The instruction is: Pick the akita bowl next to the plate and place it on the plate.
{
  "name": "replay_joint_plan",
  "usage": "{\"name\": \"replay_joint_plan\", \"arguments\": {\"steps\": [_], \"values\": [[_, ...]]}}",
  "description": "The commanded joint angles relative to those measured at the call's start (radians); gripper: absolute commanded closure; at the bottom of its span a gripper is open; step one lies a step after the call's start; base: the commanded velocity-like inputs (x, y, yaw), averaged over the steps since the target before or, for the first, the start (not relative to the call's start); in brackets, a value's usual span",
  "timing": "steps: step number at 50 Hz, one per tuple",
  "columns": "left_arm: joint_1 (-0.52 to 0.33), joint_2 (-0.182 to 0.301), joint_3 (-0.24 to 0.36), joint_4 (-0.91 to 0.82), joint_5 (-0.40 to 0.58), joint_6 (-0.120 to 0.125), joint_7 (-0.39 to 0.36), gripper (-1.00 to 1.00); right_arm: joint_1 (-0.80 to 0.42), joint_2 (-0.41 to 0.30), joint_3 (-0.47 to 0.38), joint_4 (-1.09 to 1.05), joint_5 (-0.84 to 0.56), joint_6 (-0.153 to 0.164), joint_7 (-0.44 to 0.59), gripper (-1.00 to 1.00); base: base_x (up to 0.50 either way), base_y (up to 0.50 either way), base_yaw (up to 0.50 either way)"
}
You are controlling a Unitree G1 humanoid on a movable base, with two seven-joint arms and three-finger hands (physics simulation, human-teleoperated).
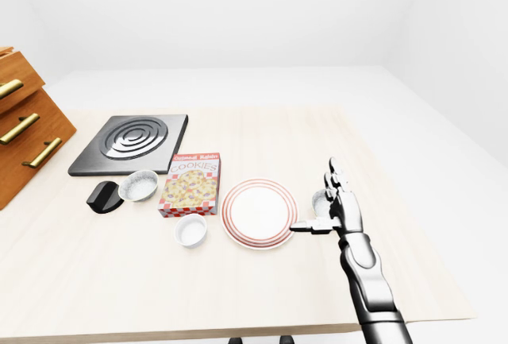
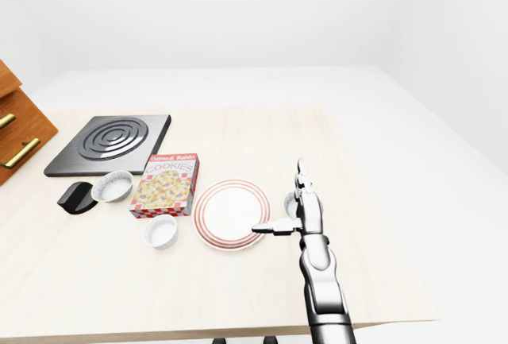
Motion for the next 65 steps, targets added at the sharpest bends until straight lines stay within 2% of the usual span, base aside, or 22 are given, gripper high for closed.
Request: {"name": "replay_joint_plan", "arguments": {"steps": [1,4,15,16,17,19,20,23,25,27,28,30,34,36,45,46,51,65], "values": [[0.005,0.008,0.003,0.000,-0.002,0.000,0.000,-1.00,0.015,-0.005,-0.012,-0.059,-0.013,0.038,-0.020,-1.00,0.00,0.00,0.00],[-0.002,-0.001,-0.002,0.003,0.002,0.000,0.002,-1.00,0.023,-0.020,-0.016,-0.101,-0.067,0.045,-0.043,-1.00,0.00,0.00,0.00],[-0.002,-0.001,-0.003,0.004,0.000,0.000,0.002,-1.00,0.023,-0.015,-0.021,-0.103,-0.074,0.045,-0.038,-1.00,0.00,0.00,0.00],[-0.008,0.004,-0.006,0.002,0.000,0.000,0.008,-1.00,0.074,-0.108,-0.010,-0.385,-0.355,0.125,-0.078,-1.00,0.00,0.00,0.00],[-0.010,0.002,-0.007,0.003,0.001,0.000,0.010,-1.00,0.083,-0.105,-0.015,-0.422,-0.414,0.124,-0.065,-1.00,0.00,0.00,0.00],[-0.010,0.001,-0.008,0.003,0.001,0.000,0.010,-1.00,0.083,-0.088,-0.028,-0.425,-0.431,0.117,-0.048,-1.00,0.00,0.00,0.00],[-0.011,0.003,-0.008,0.003,0.002,0.000,0.012,-1.00,0.099,-0.104,-0.032,-0.479,-0.509,0.121,-0.022,-1.00,0.00,0.00,0.00],[-0.018,-0.003,-0.014,0.004,0.005,0.000,0.017,-1.00,0.106,-0.094,-0.057,-0.497,-0.618,0.082,0.001,-1.00,0.00,0.00,0.00],[-0.016,0.004,-0.012,0.002,0.003,0.000,0.017,-1.00,0.110,-0.098,-0.064,-0.488,-0.703,0.028,-0.015,-1.00,0.00,0.00,0.00],[-0.015,0.004,-0.012,0.001,0.003,0.000,0.017,-1.00,0.109,-0.087,-0.072,-0.486,-0.710,0.018,-0.008,-1.00,0.00,0.00,0.00],[-0.014,0.003,-0.011,0.001,0.003,0.000,0.017,-1.00,0.111,-0.106,-0.061,-0.462,-0.812,-0.033,-0.055,-1.00,0.00,0.00,0.00],[-0.017,0.002,-0.012,0.000,0.005,0.000,0.019,-1.00,0.116,-0.116,-0.049,-0.411,-0.947,-0.036,-0.114,-1.00,0.00,0.00,0.00],[-0.016,0.006,-0.011,-0.001,0.004,0.000,0.019,-1.00,0.121,-0.105,-0.048,-0.374,-1.051,-0.036,-0.140,-1.00,0.00,0.00,0.00],[-0.014,0.005,-0.009,-0.004,0.005,0.000,0.020,-1.00,0.128,-0.124,-0.042,-0.344,-1.159,-0.036,-0.187,-1.00,0.00,0.00,0.00],[-0.015,0.004,-0.006,-0.003,0.009,0.000,0.020,-1.00,0.133,-0.111,-0.031,-0.282,-1.234,-0.036,-0.216,-1.00,0.00,0.00,0.00],[-0.016,0.004,-0.006,-0.002,0.010,0.000,0.020,-1.00,0.138,-0.103,0.002,-0.212,-1.279,-0.036,-0.239,-1.00,0.00,0.00,0.00],[-0.016,0.000,-0.008,0.001,0.009,0.000,0.019,-1.00,0.129,-0.111,0.055,-0.085,-1.378,-0.036,-0.319,-1.00,0.00,0.00,0.00],[-0.013,0.007,-0.005,0.000,0.006,0.000,0.015,-1.00,0.096,-0.104,0.150,0.117,-1.426,-0.036,-0.453,-1.00,0.00,0.00,0.00]]}}
